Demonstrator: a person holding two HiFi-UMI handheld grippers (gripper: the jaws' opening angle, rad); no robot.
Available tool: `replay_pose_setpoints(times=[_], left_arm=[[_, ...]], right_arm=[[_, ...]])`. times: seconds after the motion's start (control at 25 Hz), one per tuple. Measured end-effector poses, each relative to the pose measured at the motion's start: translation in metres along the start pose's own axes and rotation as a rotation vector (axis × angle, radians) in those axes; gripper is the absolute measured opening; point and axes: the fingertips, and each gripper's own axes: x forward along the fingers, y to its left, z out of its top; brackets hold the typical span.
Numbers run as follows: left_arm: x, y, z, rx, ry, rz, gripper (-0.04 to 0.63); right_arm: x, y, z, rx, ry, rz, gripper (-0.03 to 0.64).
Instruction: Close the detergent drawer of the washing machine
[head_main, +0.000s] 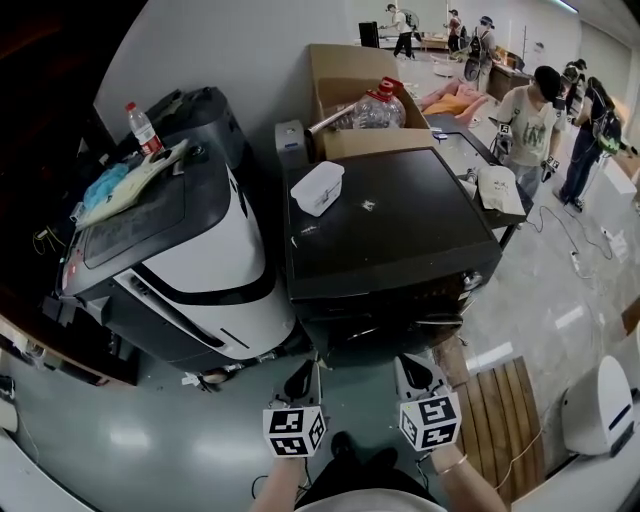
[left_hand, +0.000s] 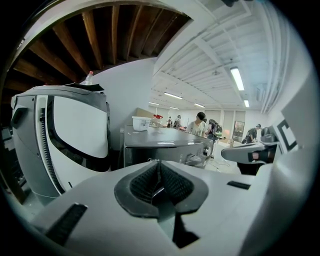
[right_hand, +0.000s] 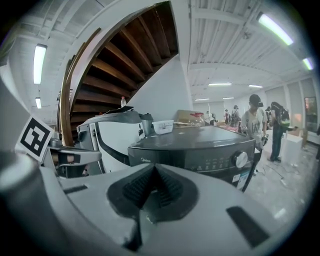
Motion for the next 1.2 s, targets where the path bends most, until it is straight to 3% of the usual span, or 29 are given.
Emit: replay_pose_setpoints(times=[1.2], left_arm=[[-0.018, -0.006, -0.008, -0.024, 0.000, 0.001, 0.008]], right_arm=[[-0.018, 0.011, -0.013, -0.024, 0.047, 0.008, 0.002]])
